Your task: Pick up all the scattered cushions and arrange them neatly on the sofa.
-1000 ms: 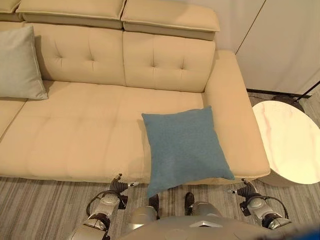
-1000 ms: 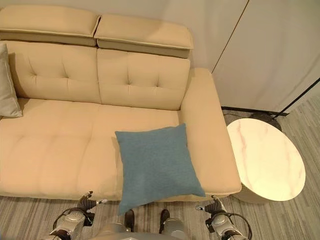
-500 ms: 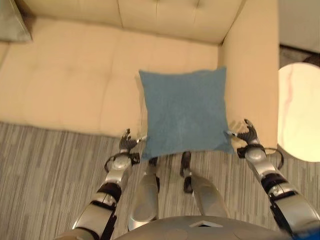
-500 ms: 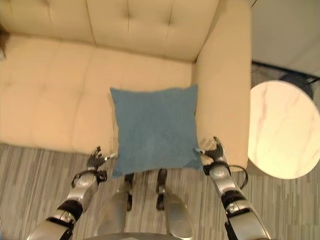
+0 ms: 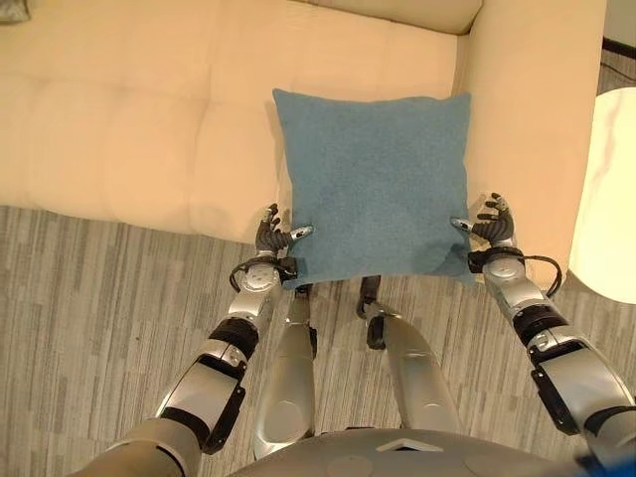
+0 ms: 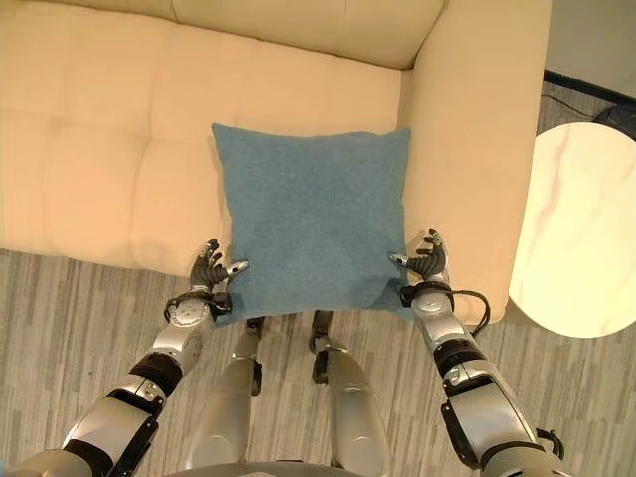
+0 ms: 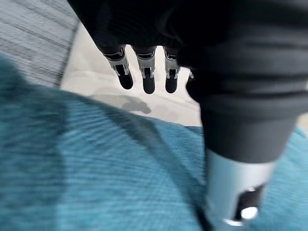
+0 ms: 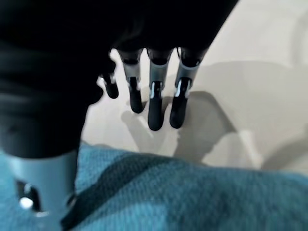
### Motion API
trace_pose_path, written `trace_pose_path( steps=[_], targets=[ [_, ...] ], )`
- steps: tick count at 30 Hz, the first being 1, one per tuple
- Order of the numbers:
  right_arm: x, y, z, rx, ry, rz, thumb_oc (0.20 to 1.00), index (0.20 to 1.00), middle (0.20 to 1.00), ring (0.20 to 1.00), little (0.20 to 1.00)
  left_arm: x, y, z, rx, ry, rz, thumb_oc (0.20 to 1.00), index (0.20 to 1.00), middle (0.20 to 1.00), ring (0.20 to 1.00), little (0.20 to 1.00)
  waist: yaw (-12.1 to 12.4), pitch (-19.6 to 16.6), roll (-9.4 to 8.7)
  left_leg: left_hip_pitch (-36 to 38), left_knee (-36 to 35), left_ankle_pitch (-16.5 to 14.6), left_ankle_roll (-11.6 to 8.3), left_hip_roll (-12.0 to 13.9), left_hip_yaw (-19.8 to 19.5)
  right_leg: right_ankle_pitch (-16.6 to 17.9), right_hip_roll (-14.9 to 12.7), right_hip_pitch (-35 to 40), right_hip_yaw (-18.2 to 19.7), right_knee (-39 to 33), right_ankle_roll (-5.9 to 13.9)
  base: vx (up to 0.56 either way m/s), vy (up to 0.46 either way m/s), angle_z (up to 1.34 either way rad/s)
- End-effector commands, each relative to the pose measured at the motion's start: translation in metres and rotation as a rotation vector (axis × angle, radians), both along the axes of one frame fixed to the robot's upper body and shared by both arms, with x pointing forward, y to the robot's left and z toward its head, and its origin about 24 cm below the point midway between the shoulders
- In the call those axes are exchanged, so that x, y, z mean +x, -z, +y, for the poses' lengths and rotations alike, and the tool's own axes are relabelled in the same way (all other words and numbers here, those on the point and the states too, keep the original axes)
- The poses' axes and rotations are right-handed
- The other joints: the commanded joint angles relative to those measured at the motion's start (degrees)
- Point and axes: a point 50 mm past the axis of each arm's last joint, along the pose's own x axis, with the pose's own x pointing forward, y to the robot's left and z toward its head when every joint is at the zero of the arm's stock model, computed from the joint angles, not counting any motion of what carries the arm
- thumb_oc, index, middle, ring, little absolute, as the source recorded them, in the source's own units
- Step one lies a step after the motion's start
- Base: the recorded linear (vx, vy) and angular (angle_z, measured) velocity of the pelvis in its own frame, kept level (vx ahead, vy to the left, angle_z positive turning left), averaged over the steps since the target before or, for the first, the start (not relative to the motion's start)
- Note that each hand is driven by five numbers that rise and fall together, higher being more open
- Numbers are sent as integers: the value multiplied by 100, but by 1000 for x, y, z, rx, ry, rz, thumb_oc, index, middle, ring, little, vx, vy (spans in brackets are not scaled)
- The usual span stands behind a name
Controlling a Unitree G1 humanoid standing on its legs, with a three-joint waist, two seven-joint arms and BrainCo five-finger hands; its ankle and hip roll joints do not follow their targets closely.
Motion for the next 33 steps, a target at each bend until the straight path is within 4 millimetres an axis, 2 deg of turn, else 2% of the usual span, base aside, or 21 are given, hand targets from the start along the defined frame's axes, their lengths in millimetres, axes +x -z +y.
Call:
trace_pose_path(
  steps=[1,7,10,13,14,15,16,21,22,23,24,25,29,31,33],
  targets=[
    [4,4,39,70,-110,-18,1000,1000,1000,1000,1000,8,-18,-21,-40,47,-103,1000,1000,1000,1000,1000,41,-264,-266,328,-171,-436,-100,-365,95,781,-199,456,357,-1403,741,0,0,0],
    [9,-4,63,183,-133,-79,1000,1000,1000,1000,1000,11,-21,-42,-48,106,-107,1000,1000,1000,1000,1000,-14,-246,-192,333,-215,-423,-101,-371,100,810,-199,428,386,-1429,752,-12,4,-1],
    [15,-16,86,249,-182,-131,1000,1000,1000,1000,1000,12,-18,-53,-91,104,-75,1000,1000,1000,1000,1000,-49,-212,-162,306,-223,-400,-104,-366,112,858,-191,396,410,-1458,755,-41,11,-3],
    [20,-26,95,259,-207,-165,1000,1000,1000,1000,1000,15,-18,-56,-89,102,-63,1000,1000,1000,1000,1000,-80,-181,-161,252,-201,-386,-110,-356,122,877,-191,344,412,-1464,756,-46,5,-6],
    [24,-38,101,282,-220,-213,1000,1000,1000,1000,1000,17,-16,-61,-83,106,-36,1000,1000,1000,1000,1000,-116,-124,-159,156,-189,-354,-120,-346,139,894,-190,245,409,-1448,748,-59,13,1],
    [24,-38,101,282,-220,-213,1000,1000,1000,1000,1000,17,-16,-61,-83,106,-36,1000,1000,1000,1000,1000,-117,-125,-158,154,-188,-354,-120,-346,138,894,-190,243,409,-1447,748,-85,12,1],
    [27,-48,107,311,-230,-252,1000,1000,1000,1000,1000,17,-13,-67,-100,103,-2,1000,1000,1000,1000,1000,-153,-56,-169,89,-192,-308,-146,-330,135,911,-192,161,386,-1429,741,-51,-2,1],
    [26,-56,118,386,-240,-299,1000,1000,1000,1000,1000,16,-17,-87,-164,145,-4,1000,1000,1000,1000,1000,-209,-2,-223,27,-262,-242,-185,-306,144,953,-177,81,358,-1470,748,-16,-4,1],
    [25,-57,119,396,-242,-304,925,925,925,925,925,16,-19,-89,-182,148,-14,1000,1000,1000,1000,1000,-214,-2,-224,31,-276,-236,-189,-304,144,956,-172,89,352,-1480,750,0,0,0],
    [24,-57,120,412,-244,-311,495,495,495,495,495,17,-24,-92,-224,151,-38,592,592,592,592,592,-223,-5,-222,55,-306,-231,-193,-298,145,957,-169,115,354,-1503,755,0,0,0],
    [23,-58,120,419,-244,-320,288,288,288,288,288,17,-27,-93,-243,150,-49,241,241,241,241,241,-225,-13,-218,71,-316,-234,-193,-303,146,962,-167,129,355,-1512,759,0,0,0],
    [23,-59,120,425,-246,-326,200,200,200,200,200,18,-30,-93,-263,146,-65,200,200,200,200,200,-228,-24,-213,93,-329,-237,-191,-309,149,965,-160,145,362,-1522,761,0,0,0],
    [19,-61,118,450,-242,-356,200,200,200,200,200,23,-47,-91,-344,119,-141,200,200,200,200,200,-240,-77,-191,235,-362,-266,-185,-319,148,952,-157,290,371,-1562,768,8,-2,0],
    [15,-63,115,457,-246,-380,200,200,200,200,200,24,-63,-89,-411,109,-214,200,200,200,200,200,-245,-143,-180,371,-408,-288,-179,-321,144,940,-148,439,373,-1604,780,31,0,0],
    [10,-59,112,457,-244,-382,200,200,200,200,200,22,-65,-87,-449,101,-234,200,200,200,200,200,-251,-190,-173,467,-435,-309,-173,-321,150,925,-148,540,369,-1621,781,19,1,-1]
  ],
)
